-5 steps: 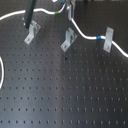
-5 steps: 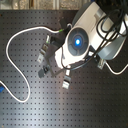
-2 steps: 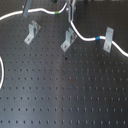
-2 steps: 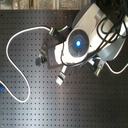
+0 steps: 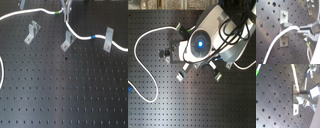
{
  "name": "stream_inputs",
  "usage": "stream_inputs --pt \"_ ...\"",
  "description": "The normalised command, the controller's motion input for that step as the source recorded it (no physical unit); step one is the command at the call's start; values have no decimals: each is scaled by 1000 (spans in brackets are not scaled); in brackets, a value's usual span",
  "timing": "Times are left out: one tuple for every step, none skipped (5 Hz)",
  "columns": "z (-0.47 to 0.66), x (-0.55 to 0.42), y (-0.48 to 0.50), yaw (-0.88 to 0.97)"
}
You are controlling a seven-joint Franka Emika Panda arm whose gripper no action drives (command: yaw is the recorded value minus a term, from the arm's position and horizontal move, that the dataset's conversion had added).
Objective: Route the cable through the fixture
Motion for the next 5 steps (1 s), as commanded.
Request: stream_inputs --pt "0 0 -19 0" --pt "116 -269 -25 17" --pt "71 -261 19 69" --pt "195 -189 29 69" --pt "377 -103 54 40"
